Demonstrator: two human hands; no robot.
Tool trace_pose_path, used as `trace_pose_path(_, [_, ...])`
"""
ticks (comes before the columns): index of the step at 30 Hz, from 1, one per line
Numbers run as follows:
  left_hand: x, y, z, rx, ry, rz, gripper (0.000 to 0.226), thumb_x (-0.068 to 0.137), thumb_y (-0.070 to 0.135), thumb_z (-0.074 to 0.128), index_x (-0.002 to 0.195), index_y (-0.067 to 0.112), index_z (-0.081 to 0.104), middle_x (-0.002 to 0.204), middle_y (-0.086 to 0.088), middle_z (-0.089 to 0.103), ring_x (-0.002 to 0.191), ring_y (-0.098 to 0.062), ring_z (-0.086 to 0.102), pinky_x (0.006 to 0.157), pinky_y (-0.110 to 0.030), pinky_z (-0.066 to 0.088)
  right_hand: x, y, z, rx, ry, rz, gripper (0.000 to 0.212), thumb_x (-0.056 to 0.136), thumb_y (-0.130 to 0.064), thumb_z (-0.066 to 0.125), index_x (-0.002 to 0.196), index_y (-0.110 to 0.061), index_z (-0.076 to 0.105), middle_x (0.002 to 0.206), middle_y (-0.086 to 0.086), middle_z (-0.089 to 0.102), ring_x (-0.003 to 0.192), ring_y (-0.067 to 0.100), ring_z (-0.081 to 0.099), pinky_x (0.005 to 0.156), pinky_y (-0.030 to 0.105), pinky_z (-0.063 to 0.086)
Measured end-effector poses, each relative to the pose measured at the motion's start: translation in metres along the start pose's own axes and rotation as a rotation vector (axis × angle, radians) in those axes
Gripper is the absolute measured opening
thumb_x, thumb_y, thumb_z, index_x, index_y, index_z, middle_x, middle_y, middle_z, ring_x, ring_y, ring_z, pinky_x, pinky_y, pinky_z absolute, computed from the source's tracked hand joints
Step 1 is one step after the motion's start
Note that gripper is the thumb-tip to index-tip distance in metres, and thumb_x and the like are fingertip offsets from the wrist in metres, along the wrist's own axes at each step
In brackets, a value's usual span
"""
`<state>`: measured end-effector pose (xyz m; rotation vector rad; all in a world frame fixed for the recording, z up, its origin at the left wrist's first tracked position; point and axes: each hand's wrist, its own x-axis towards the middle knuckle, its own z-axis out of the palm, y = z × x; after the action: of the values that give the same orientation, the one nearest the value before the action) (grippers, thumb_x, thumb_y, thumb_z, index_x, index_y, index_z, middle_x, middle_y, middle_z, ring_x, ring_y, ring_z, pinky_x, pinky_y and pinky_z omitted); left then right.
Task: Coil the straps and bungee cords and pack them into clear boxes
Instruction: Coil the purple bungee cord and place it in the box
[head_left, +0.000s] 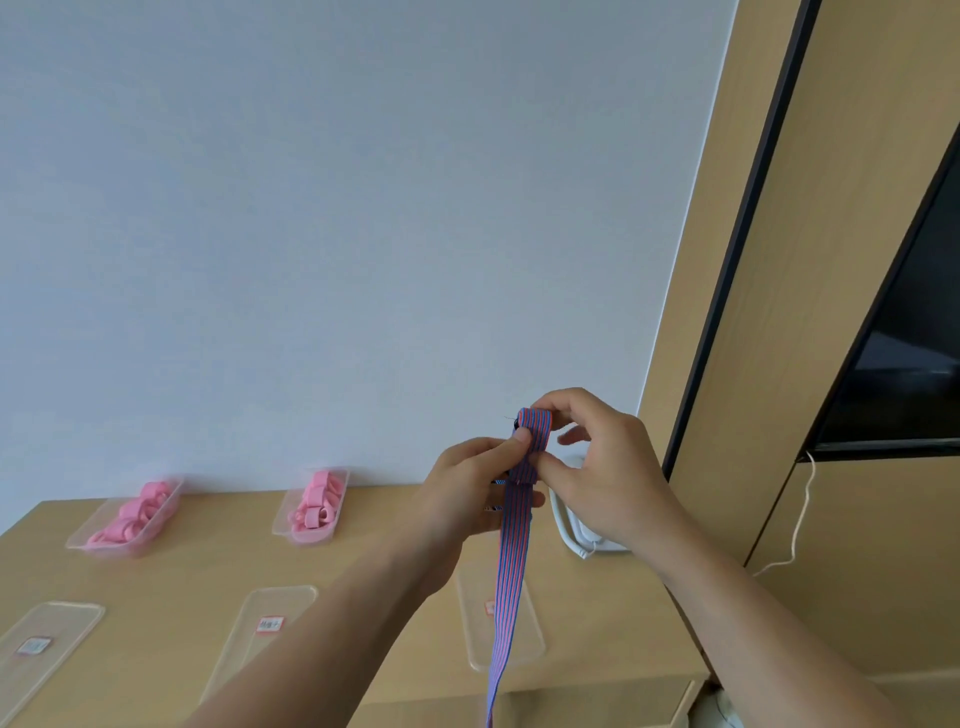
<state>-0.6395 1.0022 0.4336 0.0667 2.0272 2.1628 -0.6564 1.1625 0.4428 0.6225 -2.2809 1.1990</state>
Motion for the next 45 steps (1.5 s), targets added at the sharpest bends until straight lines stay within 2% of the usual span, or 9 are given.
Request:
trace_pose_path(5, [0.003, -0.007, -0.002, 0.001, 0.011, -0.085, 0.054, 0.099, 0.056, 0.055, 0.112, 0.008, 0.075, 0.104, -0.015, 0.079, 0.096, -0.031, 0.077, 0.094, -0.042, 0.059, -0.001, 0.003, 0.003, -0.031, 0.117, -0.102, 0.035, 0.078, 0.002, 0.072, 0.104, -0.018, 0.065, 0.092, -0.012, 0.071, 0.08, 0.012, 0.066, 0.075, 0.027, 0.052])
trace_pose_path(13, [0.006, -0.004, -0.006, -0.008, 0.016, -0.162, 0.064, 0.098, 0.063, 0.051, 0.113, 0.005, 0.074, 0.101, -0.015, 0.08, 0.095, -0.032, 0.077, 0.089, -0.04, 0.059, -0.006, 0.012, 0.01, -0.219, 0.219, -0.325, 0.035, 0.077, 0.005, 0.078, 0.108, -0.011, 0.073, 0.098, -0.004, 0.073, 0.087, 0.013, 0.065, 0.08, 0.023, 0.05])
trace_pose_path(19, [0.01, 0.001, -0.013, -0.097, 0.087, -0.115, 0.041, 0.098, 0.046, 0.061, 0.106, 0.01, 0.079, 0.098, -0.01, 0.079, 0.092, -0.03, 0.076, 0.099, -0.048, 0.056, -0.022, 0.009, 0.016, -0.221, 0.222, -0.448, 0.017, 0.091, -0.011, 0.066, 0.101, -0.005, 0.077, 0.106, 0.006, 0.073, 0.091, 0.02, 0.068, 0.083, 0.029, 0.054])
trace_pose_path(24, [0.008, 0.005, -0.016, -0.117, 0.113, -0.039, 0.033, 0.096, 0.024, 0.067, 0.113, -0.004, 0.071, 0.09, -0.011, 0.073, 0.081, -0.026, 0.065, 0.082, -0.04, 0.052, -0.034, 0.017, 0.03, -0.231, 0.171, -0.453, 0.014, 0.084, -0.009, 0.075, 0.097, -0.005, 0.078, 0.106, 0.006, 0.072, 0.089, 0.022, 0.066, 0.081, 0.031, 0.052])
trace_pose_path(30, [0.002, 0.002, -0.017, -0.067, 0.092, -0.008, 0.021, 0.099, 0.016, 0.066, 0.109, 0.0, 0.074, 0.088, -0.009, 0.072, 0.076, -0.021, 0.066, 0.072, -0.03, 0.058, -0.039, 0.017, 0.035, -0.263, 0.169, -0.465, 0.01, 0.083, -0.011, 0.077, 0.093, -0.006, 0.078, 0.105, 0.005, 0.072, 0.088, 0.024, 0.064, 0.079, 0.034, 0.052])
trace_pose_path(35, [-0.005, 0.002, -0.014, 0.058, 0.113, 0.073, 0.018, 0.102, 0.009, 0.059, 0.11, -0.001, 0.072, 0.094, -0.022, 0.072, 0.079, -0.031, 0.066, 0.088, -0.054, 0.058, -0.03, 0.002, 0.022, -0.062, 0.133, -0.274, 0.023, 0.078, -0.015, 0.079, 0.101, -0.017, 0.077, 0.103, -0.006, 0.07, 0.095, 0.013, 0.065, 0.081, 0.027, 0.052])
trace_pose_path(39, [-0.009, 0.005, -0.012, 0.102, 0.102, 0.106, 0.018, 0.1, 0.006, 0.061, 0.114, 0.004, 0.071, 0.101, -0.018, 0.078, 0.087, -0.044, 0.073, 0.094, -0.069, 0.049, -0.01, 0.0, 0.009, -0.023, -0.175, 0.058, 0.048, 0.082, -0.02, 0.08, 0.128, -0.023, 0.063, 0.127, -0.008, 0.06, 0.119, 0.011, 0.054, 0.091, 0.031, 0.052])
trace_pose_path(41, [-0.01, 0.005, -0.011, 0.071, 0.074, 0.095, 0.024, 0.099, 0.009, 0.064, 0.123, 0.004, 0.064, 0.102, -0.017, 0.078, 0.087, -0.043, 0.072, 0.095, -0.071, 0.047, -0.003, 0.0, 0.002, 0.019, -0.292, 0.119, 0.04, 0.083, -0.02, 0.078, 0.12, -0.029, 0.065, 0.123, -0.012, 0.063, 0.119, 0.008, 0.055, 0.094, 0.036, 0.052])
trace_pose_path(45, [-0.011, 0.001, -0.013, -0.033, -0.002, 0.029, 0.048, 0.088, 0.025, 0.077, 0.127, 0.006, 0.057, 0.105, -0.024, 0.076, 0.088, -0.034, 0.071, 0.104, -0.071, 0.043, 0.001, -0.006, -0.009, 0.037, -0.257, 0.127, 0.038, 0.077, -0.011, 0.082, 0.105, -0.03, 0.065, 0.106, -0.015, 0.069, 0.108, -0.001, 0.06, 0.095, 0.031, 0.051])
